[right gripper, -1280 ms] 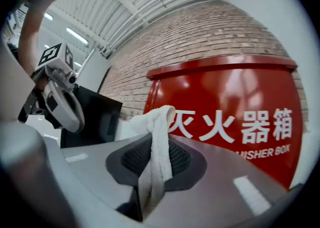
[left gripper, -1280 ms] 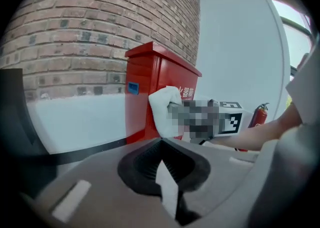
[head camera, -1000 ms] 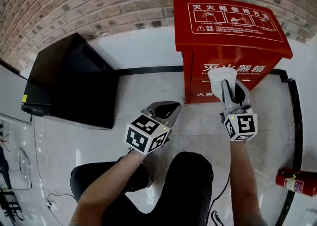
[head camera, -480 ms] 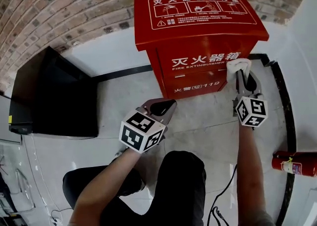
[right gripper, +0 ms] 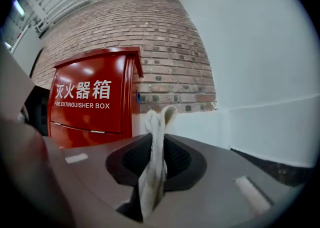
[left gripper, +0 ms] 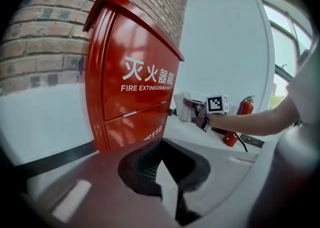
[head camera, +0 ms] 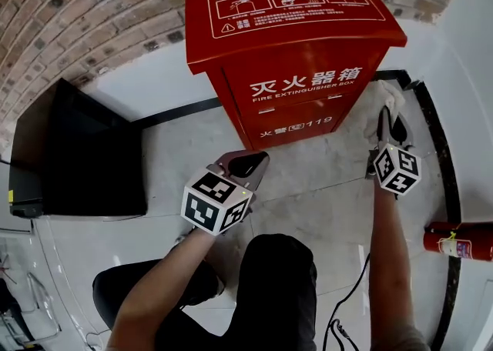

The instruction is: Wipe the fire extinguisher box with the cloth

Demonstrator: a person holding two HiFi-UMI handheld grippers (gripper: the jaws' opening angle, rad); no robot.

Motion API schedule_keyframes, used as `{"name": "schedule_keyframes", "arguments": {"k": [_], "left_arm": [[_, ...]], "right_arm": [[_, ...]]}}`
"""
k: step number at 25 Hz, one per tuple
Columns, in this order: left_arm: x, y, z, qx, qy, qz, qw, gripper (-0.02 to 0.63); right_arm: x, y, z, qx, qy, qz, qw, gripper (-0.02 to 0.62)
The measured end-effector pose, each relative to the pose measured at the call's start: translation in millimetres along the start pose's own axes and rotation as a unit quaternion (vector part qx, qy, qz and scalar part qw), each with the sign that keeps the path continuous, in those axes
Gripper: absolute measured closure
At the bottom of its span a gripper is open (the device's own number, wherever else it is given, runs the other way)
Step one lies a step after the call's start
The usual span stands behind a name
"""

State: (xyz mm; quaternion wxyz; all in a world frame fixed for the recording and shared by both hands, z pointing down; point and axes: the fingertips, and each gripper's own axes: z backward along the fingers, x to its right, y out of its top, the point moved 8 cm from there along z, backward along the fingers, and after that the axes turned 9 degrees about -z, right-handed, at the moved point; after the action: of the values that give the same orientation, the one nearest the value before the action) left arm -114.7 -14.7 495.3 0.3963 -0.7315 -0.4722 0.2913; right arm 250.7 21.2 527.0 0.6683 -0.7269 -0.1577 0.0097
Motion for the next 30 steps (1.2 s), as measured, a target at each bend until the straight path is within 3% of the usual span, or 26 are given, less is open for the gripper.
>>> {"name": "schedule_keyframes", "arguments": {"k": [7,15,30], "left_arm": [[-4,-19,-4,-0.012,0.004,0.01,0.9999,0.606],[-24,-40,10,-0.016,0.029,0.038,0.9987,0.606],[-41,-77,46,-0.038,0.082,0.075,0.993,0.606]], "right_arm": [[-45,-29,-17,-0.018,0.077,-0.003,0.997,0.514],[-106,-57,-25,-0.052,0.171,0.039,0.983,0.515],[-259,-108,-9,-0.098,0.346,0.059,0.931,0.517]]}}
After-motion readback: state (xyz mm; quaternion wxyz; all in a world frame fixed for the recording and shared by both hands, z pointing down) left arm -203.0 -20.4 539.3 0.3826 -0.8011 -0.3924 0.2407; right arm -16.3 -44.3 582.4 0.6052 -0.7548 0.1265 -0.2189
